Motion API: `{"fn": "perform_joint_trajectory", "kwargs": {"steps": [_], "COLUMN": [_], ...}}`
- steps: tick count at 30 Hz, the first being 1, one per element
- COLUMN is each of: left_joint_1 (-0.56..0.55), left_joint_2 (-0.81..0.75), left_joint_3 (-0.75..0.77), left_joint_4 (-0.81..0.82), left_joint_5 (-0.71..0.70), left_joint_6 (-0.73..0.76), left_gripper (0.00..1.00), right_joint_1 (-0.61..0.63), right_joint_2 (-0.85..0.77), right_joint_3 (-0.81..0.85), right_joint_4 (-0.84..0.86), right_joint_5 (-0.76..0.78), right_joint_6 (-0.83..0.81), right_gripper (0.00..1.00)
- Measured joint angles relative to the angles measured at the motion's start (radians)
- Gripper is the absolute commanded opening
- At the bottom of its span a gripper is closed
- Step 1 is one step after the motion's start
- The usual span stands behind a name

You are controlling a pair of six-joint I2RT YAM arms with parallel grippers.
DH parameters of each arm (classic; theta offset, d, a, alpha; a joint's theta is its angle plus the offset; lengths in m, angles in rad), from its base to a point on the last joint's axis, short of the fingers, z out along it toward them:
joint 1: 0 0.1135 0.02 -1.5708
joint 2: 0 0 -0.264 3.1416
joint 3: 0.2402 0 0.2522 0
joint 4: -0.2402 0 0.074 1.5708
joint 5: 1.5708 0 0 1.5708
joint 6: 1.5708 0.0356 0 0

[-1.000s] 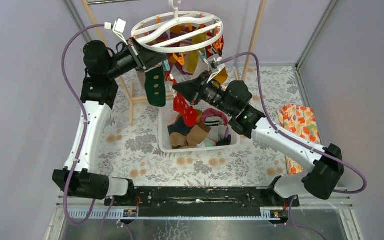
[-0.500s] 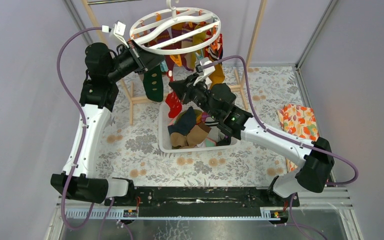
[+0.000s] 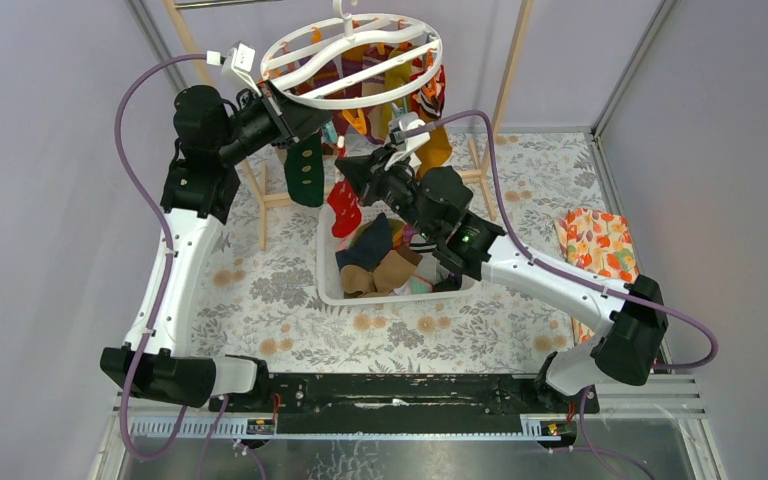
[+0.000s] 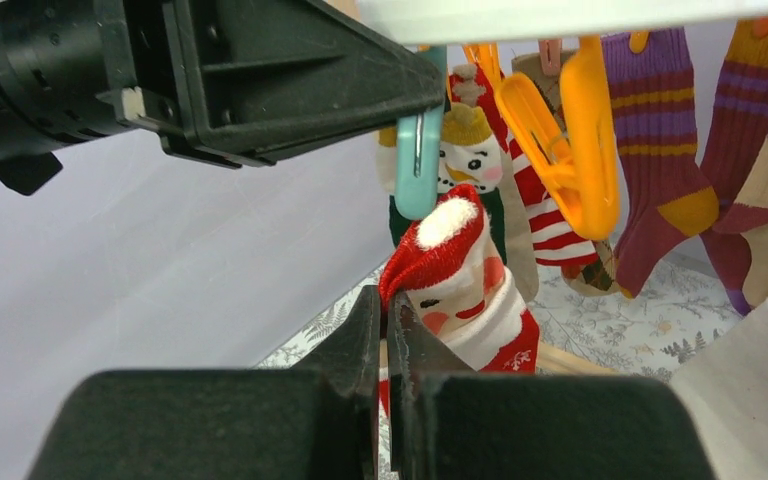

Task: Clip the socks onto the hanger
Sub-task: Clamp the sock onto the hanger.

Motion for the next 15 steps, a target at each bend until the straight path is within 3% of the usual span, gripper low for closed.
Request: {"fn": "perform_joint_trajectory", "kwargs": {"steps": [15], "left_joint_1": [0.0], "left_joint_2": [0.0], "left_joint_3": [0.003], "left_joint_4": [-0.006], "left_joint_5": [-0.002], "left_joint_6": [0.001], "left_gripper": [0.0], "right_joint_1": [0.006], "right_joint_2": [0.027], "right_joint_3": [0.068], "right_joint_4": [-0.014], "right_joint_5": [-0.001], "right_joint_6": [-0.029], "right_gripper": [0.0]}}
